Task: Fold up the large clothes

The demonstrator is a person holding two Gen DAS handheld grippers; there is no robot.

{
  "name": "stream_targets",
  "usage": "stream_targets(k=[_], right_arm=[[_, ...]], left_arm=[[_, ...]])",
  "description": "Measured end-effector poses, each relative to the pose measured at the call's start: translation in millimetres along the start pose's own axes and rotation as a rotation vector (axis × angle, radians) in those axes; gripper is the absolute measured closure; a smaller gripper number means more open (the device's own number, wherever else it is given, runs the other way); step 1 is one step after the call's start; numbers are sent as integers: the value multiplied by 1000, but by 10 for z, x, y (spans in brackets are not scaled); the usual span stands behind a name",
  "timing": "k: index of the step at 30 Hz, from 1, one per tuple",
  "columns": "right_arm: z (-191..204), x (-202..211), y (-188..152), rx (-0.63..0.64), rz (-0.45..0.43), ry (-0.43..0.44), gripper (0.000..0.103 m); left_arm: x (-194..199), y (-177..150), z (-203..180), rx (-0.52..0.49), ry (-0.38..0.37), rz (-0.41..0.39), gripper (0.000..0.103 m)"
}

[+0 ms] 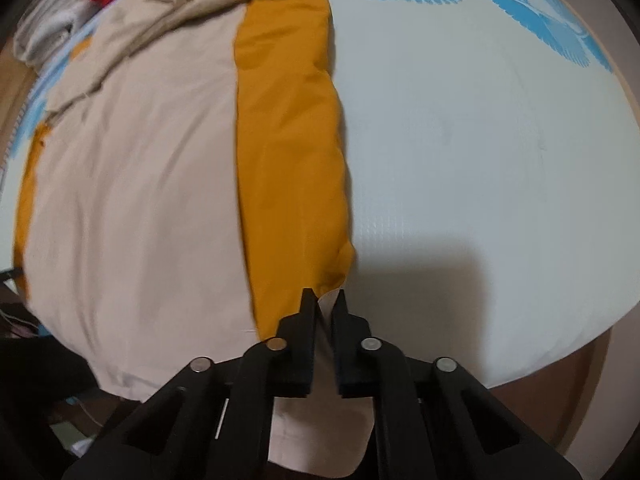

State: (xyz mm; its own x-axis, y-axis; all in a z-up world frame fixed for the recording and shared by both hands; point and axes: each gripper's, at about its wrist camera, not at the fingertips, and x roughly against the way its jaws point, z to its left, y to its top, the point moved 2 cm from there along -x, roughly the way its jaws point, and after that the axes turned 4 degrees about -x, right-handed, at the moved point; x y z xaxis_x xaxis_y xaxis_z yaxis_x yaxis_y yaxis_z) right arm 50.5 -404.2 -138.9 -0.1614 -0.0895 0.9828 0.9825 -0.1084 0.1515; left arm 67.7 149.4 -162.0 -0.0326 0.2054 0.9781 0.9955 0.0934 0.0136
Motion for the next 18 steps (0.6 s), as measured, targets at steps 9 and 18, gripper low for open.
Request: stream_targets(k=[9,18], right_arm=[[-2,-57,-127,44,44,-91,74],[184,366,-159,72,-28,-1,100]], left_arm=[[-41,-37,-88,-40,63,23,86],[421,27,-406,-179,59,-68,99]])
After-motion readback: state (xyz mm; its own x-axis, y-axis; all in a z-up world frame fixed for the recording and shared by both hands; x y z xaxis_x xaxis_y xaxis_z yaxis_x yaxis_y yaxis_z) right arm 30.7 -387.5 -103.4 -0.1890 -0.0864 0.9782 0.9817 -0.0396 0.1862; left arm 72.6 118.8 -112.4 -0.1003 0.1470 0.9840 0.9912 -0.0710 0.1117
